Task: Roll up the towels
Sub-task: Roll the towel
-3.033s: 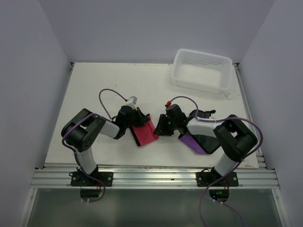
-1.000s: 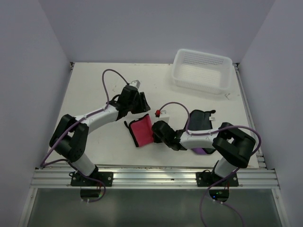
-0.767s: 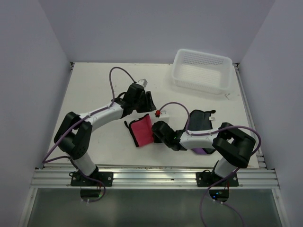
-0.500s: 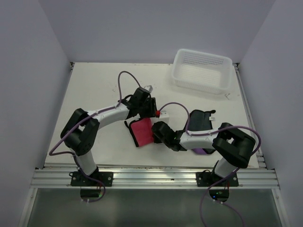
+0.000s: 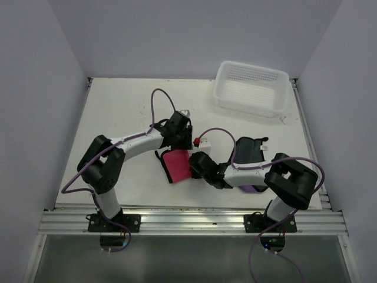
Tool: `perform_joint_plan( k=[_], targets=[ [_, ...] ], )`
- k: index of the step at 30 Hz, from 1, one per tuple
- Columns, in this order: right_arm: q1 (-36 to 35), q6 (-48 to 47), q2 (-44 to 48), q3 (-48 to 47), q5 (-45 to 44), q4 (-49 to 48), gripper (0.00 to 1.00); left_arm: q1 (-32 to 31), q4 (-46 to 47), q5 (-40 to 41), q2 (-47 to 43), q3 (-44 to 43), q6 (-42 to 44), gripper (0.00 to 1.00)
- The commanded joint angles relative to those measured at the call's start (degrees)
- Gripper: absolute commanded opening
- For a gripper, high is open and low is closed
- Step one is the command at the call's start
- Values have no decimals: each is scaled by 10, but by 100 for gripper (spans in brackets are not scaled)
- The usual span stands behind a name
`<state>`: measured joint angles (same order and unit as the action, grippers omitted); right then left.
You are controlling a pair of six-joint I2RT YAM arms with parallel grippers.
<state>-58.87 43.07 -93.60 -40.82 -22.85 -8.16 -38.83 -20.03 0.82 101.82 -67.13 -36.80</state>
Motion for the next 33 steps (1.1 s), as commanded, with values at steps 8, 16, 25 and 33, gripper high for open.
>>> perform_joint_plan(
  k=[8, 16, 25, 33],
  targets=[
    [-3, 1, -22, 23, -7, 60, 0, -4, -4, 34, 36, -18, 23, 49],
    [-3, 4, -27, 24, -3, 58, 0, -5, -11, 38, 9, -29, 24, 50],
    [-4, 8, -32, 28, -2, 53, 0, -5, 0, -5, -21, -48, 10, 51],
    [-4, 7, -30, 29, -4, 55, 0, -5, 3, -6, 4, -53, 13, 51]
  ],
)
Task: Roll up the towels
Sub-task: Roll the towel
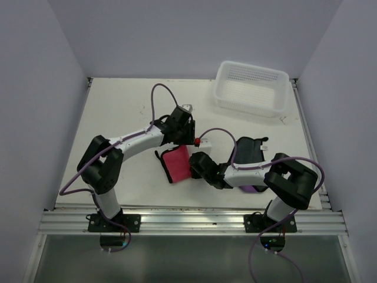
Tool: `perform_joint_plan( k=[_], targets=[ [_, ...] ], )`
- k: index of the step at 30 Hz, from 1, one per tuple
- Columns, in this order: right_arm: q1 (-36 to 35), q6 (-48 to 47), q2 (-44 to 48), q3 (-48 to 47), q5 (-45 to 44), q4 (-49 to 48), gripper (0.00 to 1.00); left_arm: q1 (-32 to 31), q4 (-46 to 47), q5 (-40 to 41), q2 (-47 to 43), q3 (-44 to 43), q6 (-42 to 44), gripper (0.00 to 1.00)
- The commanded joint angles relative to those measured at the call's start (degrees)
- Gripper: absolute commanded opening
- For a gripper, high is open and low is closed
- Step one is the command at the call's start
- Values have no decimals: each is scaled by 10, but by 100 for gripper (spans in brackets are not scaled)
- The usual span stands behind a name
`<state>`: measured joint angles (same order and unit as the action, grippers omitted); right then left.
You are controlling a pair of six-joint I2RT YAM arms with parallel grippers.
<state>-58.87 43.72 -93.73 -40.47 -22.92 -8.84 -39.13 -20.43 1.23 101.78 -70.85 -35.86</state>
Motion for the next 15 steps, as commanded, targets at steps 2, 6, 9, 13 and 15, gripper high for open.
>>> perform_joint_plan(
  k=[2, 6, 9, 13, 15],
  targets=[
    [-4, 0, -29, 26, -3, 62, 0, -3, 12, -9, 10, -9, 4, 51],
    [-3, 0, -30, 26, -3, 63, 0, -3, 35, -22, 20, -1, 8, 51],
    [-4, 0, -30, 26, -2, 64, 0, -2, 45, -29, 25, 1, 11, 51],
    [-4, 0, -29, 27, -4, 66, 0, -3, 43, -26, 38, 0, 16, 51],
    [-4, 0, -29, 26, -4, 66, 0, -2, 29, -15, 44, 0, 18, 51]
  ],
)
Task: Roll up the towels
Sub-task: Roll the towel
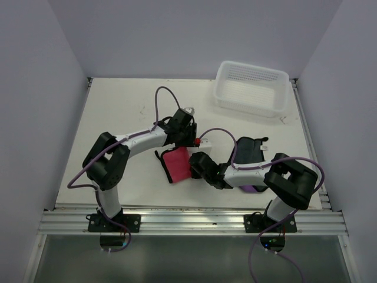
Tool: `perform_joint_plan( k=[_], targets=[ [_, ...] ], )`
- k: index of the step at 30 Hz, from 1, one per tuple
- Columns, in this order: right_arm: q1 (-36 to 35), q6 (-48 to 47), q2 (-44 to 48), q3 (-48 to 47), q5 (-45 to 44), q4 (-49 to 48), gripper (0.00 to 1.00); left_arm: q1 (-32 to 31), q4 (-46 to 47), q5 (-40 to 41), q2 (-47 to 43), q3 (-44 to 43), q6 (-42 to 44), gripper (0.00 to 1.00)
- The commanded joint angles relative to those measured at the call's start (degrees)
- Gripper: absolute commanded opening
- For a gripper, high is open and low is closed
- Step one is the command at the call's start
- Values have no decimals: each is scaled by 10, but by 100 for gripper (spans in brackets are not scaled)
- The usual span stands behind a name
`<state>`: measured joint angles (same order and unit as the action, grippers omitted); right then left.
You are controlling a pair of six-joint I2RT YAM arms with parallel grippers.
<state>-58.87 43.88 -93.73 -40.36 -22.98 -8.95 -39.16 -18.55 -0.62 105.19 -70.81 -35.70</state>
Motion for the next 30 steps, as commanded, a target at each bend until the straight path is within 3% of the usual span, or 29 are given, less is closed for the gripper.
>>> perform_joint_plan(
  k=[1, 30],
  targets=[
    [-4, 0, -29, 25, -4, 67, 0, -3, 4, 4, 12, 1, 16, 51],
    [-6, 14, -45, 20, -6, 68, 0, -20, -93, 169, 5, 46, 27, 49]
  ],
)
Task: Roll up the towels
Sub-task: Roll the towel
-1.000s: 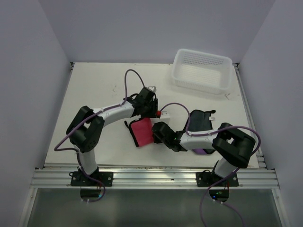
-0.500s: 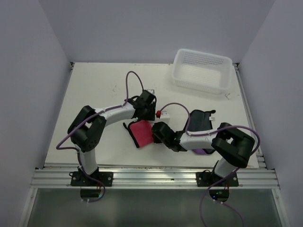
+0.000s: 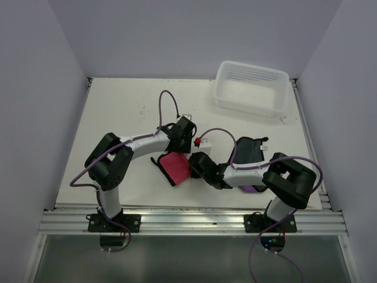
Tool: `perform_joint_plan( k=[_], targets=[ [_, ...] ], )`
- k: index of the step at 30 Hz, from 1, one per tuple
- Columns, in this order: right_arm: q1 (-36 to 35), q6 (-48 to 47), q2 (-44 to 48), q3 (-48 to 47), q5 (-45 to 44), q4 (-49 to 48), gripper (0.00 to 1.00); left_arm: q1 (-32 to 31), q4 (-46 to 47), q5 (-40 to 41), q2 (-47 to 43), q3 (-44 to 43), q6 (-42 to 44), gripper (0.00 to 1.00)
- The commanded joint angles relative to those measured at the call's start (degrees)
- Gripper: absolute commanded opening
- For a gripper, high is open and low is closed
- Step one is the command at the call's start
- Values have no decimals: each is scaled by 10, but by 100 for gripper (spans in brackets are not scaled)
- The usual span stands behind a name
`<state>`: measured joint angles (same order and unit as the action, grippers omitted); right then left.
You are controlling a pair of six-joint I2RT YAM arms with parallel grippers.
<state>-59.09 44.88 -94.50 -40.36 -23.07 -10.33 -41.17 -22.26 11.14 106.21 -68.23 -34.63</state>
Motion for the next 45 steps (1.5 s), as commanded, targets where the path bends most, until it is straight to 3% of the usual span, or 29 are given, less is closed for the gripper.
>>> perform_joint_plan(
  k=[1, 10, 20, 27, 31, 35, 40, 42, 45],
  targets=[
    [-5, 4, -39, 19, -5, 83, 0, -1, -56, 54, -4, 22, 17, 48],
    [-9, 8, -41, 17, -7, 89, 0, -19, -65, 89, -1, 42, 9, 34],
    [-37, -26, -3, 30, -50, 74, 0, -18, -32, 78, -1, 54, 10, 36],
    [-74, -85, 12, 17, -119, 102, 0, -1, -12, 68, -18, 20, 32, 47],
    [-88, -109, 21, 14, -147, 123, 0, 46, 19, 21, -75, 23, 38, 53],
    [-89, -110, 25, 15, -138, 127, 0, 77, 20, 24, -143, 39, 38, 57],
    [-89, -97, 24, 16, -116, 123, 0, 86, 33, 28, -252, 119, 1, 59],
    [-89, -91, 21, 15, -111, 121, 0, 86, 49, -12, -287, 170, -12, 56],
    [-89, -88, 19, 10, -104, 121, 0, 84, 98, -77, -307, 239, -39, 41]
  ],
)
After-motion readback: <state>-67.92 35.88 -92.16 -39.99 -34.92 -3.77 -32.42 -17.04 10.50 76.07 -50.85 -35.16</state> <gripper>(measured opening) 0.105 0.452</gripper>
